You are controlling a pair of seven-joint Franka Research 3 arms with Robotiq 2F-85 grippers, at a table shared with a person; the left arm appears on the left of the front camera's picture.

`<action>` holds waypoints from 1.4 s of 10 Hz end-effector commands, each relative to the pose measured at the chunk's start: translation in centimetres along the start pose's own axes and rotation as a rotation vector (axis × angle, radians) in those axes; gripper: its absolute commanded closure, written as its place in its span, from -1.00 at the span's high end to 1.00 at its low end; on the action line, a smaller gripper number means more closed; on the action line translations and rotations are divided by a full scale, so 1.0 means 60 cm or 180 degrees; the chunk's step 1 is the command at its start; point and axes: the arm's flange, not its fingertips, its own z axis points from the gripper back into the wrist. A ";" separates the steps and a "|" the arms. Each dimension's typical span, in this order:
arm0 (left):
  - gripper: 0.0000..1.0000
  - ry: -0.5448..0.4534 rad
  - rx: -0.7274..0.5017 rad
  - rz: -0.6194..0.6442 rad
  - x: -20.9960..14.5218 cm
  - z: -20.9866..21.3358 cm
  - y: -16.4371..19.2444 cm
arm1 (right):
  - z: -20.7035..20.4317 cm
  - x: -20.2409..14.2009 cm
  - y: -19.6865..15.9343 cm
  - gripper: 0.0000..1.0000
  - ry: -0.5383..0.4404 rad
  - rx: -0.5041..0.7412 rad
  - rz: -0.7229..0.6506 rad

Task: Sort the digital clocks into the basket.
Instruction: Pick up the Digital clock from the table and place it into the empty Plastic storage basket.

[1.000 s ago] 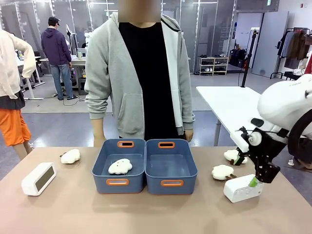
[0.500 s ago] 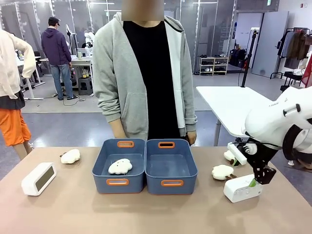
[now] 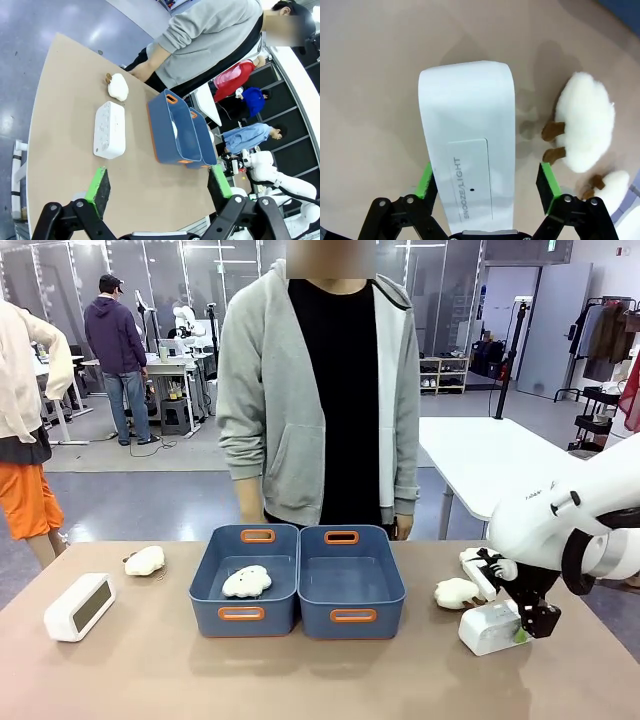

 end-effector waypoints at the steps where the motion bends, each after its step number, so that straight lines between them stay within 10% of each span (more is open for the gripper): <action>1: 1.00 -0.0042 -0.0079 -0.0062 0.004 0.000 0.004 | -0.001 0.004 -0.012 -0.20 0.0100 0.0042 -0.0079; 2: 1.00 -0.0042 -0.0079 -0.0062 0.004 0.000 0.004 | -0.002 0.003 -0.012 -0.86 0.0111 0.0036 -0.0089; 3: 1.00 -0.0042 -0.0079 -0.0062 0.004 0.000 0.004 | -0.001 0.003 -0.011 -1.00 0.0110 0.0052 -0.0102; 8: 1.00 -0.0042 -0.0079 -0.0062 0.004 0.000 0.004 | 0.123 -0.013 0.023 -1.00 -0.0251 0.0158 -0.0473; 14: 1.00 -0.0042 -0.0079 -0.0062 0.004 0.000 0.004 | 0.294 -0.161 0.106 -1.00 -0.1221 -0.0333 -0.1519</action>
